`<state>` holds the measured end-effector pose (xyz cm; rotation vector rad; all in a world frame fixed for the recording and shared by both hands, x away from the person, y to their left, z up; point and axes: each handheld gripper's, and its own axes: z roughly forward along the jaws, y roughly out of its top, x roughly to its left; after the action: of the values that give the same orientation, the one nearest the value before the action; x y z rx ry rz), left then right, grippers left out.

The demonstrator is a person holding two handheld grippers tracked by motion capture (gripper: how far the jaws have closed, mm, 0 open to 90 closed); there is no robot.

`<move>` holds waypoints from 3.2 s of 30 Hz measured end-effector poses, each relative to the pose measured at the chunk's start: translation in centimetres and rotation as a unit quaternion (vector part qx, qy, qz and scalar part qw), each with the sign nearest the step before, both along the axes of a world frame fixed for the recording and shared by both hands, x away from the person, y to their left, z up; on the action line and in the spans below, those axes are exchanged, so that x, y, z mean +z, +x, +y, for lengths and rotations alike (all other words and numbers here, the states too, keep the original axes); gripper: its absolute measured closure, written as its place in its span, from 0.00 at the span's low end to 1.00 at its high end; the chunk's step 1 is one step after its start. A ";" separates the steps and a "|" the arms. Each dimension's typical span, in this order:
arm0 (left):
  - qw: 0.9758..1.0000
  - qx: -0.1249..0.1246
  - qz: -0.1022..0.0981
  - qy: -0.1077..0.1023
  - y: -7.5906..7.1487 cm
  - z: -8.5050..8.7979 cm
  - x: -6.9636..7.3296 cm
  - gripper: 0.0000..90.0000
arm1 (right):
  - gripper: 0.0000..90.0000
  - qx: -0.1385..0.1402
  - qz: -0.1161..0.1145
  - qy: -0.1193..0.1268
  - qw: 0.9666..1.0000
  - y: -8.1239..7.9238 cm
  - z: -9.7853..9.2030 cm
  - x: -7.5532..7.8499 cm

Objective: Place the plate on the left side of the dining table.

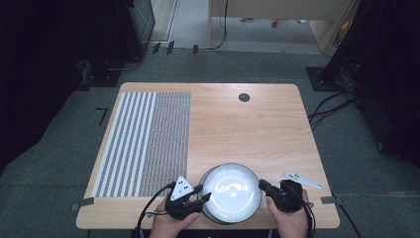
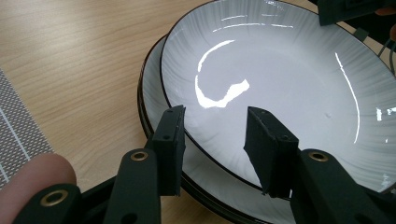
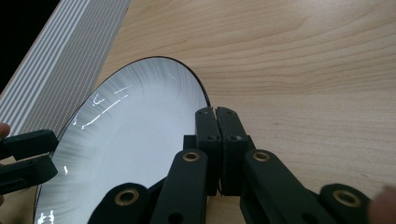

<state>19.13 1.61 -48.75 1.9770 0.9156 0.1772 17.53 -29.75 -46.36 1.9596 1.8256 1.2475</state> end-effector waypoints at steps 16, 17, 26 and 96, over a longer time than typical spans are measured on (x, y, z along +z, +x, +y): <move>1.000 0.000 0.000 -0.002 0.0 0.0 0.0 0.65 | 0.89 0.012 0.020 0.019 1.000 0.3 -0.1 -0.3; 1.000 0.000 0.000 -0.002 0.0 0.0 0.0 0.65 | 0.88 0.014 0.022 0.020 0.999 0.4 -0.1 -0.3; 1.000 0.000 0.000 -0.002 0.0 0.0 0.0 0.65 | 0.86 0.016 0.055 0.030 0.998 0.1 0.0 -0.5; 0.992 0.018 0.109 -0.060 2.6 3.8 2.0 0.84 | 0.92 0.010 0.030 0.172 0.985 -0.6 2.0 -0.1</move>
<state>21.69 5.38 -46.70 1.8942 1.0766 -0.0745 16.90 -27.78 -46.46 2.1754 1.7542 1.6182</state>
